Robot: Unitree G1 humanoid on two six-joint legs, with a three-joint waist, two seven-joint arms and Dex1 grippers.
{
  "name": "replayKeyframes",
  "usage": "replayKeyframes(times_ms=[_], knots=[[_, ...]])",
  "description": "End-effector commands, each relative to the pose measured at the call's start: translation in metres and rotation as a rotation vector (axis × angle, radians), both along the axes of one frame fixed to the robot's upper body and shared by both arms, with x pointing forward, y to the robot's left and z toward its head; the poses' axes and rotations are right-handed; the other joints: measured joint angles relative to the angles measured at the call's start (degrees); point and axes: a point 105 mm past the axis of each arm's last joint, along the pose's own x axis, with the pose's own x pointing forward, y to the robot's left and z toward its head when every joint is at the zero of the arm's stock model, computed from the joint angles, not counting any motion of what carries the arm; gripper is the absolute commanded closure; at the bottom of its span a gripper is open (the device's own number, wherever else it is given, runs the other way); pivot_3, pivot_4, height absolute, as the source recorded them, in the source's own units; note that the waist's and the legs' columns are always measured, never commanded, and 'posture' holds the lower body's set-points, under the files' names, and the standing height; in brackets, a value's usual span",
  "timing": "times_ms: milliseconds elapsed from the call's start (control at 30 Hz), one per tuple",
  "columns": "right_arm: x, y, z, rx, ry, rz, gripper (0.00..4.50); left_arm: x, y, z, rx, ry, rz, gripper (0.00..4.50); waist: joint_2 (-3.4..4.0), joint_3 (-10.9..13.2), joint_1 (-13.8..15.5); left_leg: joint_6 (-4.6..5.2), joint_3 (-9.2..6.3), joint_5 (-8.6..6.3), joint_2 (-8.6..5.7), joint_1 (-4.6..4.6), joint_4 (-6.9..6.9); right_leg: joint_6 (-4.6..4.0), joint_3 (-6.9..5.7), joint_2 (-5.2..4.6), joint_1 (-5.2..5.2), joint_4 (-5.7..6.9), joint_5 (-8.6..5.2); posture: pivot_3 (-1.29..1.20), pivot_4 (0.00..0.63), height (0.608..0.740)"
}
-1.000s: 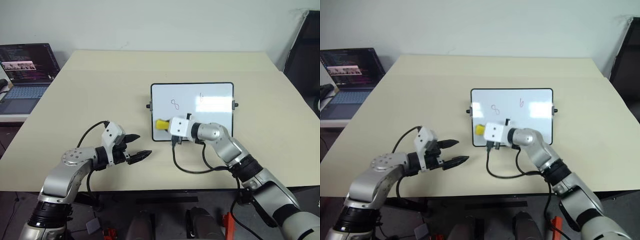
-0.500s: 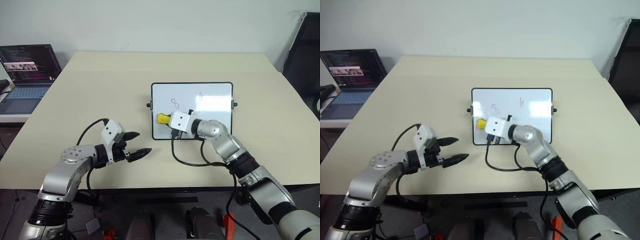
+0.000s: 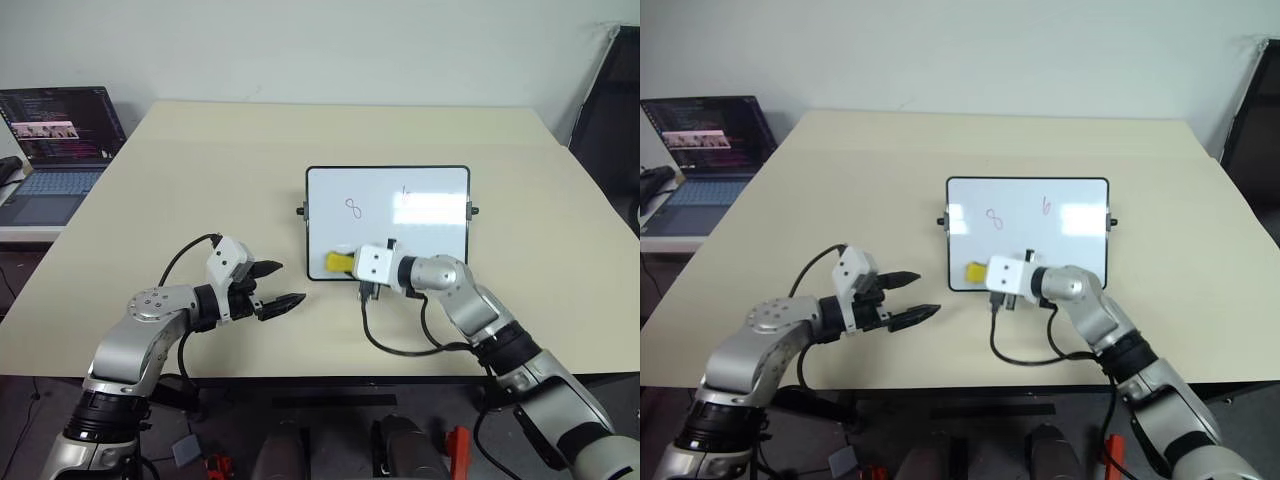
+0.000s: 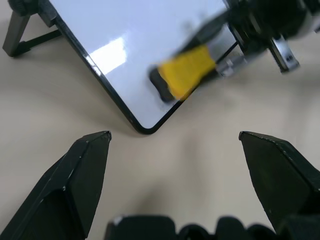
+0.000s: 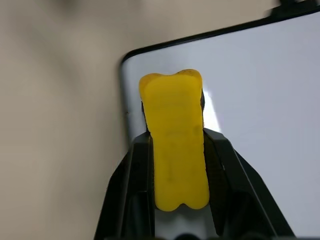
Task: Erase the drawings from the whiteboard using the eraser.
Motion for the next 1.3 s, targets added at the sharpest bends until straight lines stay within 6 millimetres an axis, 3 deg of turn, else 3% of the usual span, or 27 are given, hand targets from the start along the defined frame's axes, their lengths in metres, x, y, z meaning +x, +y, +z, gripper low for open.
replayKeyframes(times_ms=[33,133,267,333,400,533,633,733,867,1000,1167,1300], knots=[[0.006,-0.027,-0.018,-0.060,0.073,-0.095,3.52,0.001,-0.002,0.009,-0.002,-0.044,-0.017,0.00,0.00,0.0,-0.1,0.00,0.00,0.00,0.00,0.01,0.01,-0.04,0.01,0.00,0.00,0.01,-0.02,0.00,0.150,0.740],[0.004,-0.024,0.006,0.029,0.052,-0.058,3.52,0.002,-0.002,0.011,-0.003,-0.049,-0.018,0.00,0.00,0.0,0.0,0.00,0.01,0.01,0.00,0.01,0.04,-0.11,0.02,0.01,0.00,0.00,-0.05,0.00,0.150,0.740],[-0.010,-0.016,0.075,0.303,0.081,-0.002,3.52,0.006,0.002,0.025,-0.027,-0.082,-0.013,0.00,0.00,0.1,0.3,0.00,-0.03,0.01,-0.01,-0.23,0.05,0.05,-0.03,-0.02,-0.11,-0.07,0.03,0.00,0.150,0.740],[-0.019,-0.034,0.110,0.392,0.112,-0.011,3.52,0.006,0.003,0.038,-0.021,-0.118,-0.021,0.00,0.01,0.1,0.3,-0.01,-0.02,-0.01,-0.01,-0.30,0.01,0.01,-0.03,-0.03,-0.19,-0.07,0.19,0.00,0.150,0.740],[-0.026,-0.047,0.125,0.413,0.135,-0.024,3.52,0.006,0.004,0.046,-0.017,-0.140,-0.025,0.00,0.01,0.1,0.2,-0.04,-0.06,-0.03,-0.01,-0.33,-0.05,-0.03,-0.07,-0.03,-0.22,-0.09,0.14,0.00,0.150,0.740],[-0.031,-0.110,0.117,0.158,0.120,-0.197,3.53,0.010,0.013,0.062,0.026,-0.193,-0.014,0.00,-0.02,0.1,0.6,-0.14,-0.11,-0.14,-0.01,-0.32,-0.14,-0.10,-0.19,-0.05,-0.20,-0.16,-0.07,0.00,0.150,0.740],[-0.029,-0.157,0.130,0.121,0.088,-0.331,3.53,0.015,0.019,0.076,0.063,-0.238,-0.016,0.00,-0.04,0.2,0.4,-0.15,-0.02,-0.25,-0.03,-0.34,-0.17,-0.07,-0.15,-0.09,-0.19,-0.26,-0.21,0.00,0.150,0.740],[-0.031,-0.181,0.133,0.091,0.086,-0.381,3.53,0.017,0.015,0.084,0.079,-0.258,-0.039,0.00,-0.03,0.2,0.0,-0.09,0.04,-0.30,-0.03,-0.33,-0.16,-0.05,-0.10,-0.09,-0.21,-0.27,-0.22,0.00,0.150,0.740],[-0.033,-0.199,0.132,0.058,0.077,-0.404,3.53,0.019,0.003,0.090,0.080,-0.279,-0.073,0.00,-0.03,0.2,-0.4,-0.01,0.06,-0.35,0.01,-0.28,-0.19,-0.08,-0.05,-0.03,-0.20,-0.26,-0.26,0.00,0.150,0.740],[-0.026,-0.207,0.148,0.115,0.033,-0.436,3.53,0.019,-0.001,0.094,0.076,-0.291,-0.079,0.00,-0.02,0.2,-0.6,-0.01,0.10,-0.35,0.00,-0.28,-0.17,-0.07,0.00,-0.04,-0.20,-0.23,-0.25,0.00,0.150,0.740],[-0.028,-0.200,0.139,0.111,0.074,-0.398,3.53,0.019,-0.001,0.094,0.081,-0.294,-0.080,0.00,-0.02,0.2,-0.5,-0.01,0.06,-0.35,0.00,-0.29,-0.17,-0.07,-0.05,-0.04,-0.20,-0.23,-0.26,0.00,0.150,0.740],[-0.023,-0.202,0.144,0.142,0.052,-0.418,3.53,0.018,-0.004,0.094,0.073,-0.294,-0.087,0.00,-0.02,0.2,-0.5,-0.01,0.08,-0.35,-0.01,-0.29,-0.16,-0.06,-0.02,-0.05,-0.20,-0.23,-0.26,0.00,0.150,0.740]])
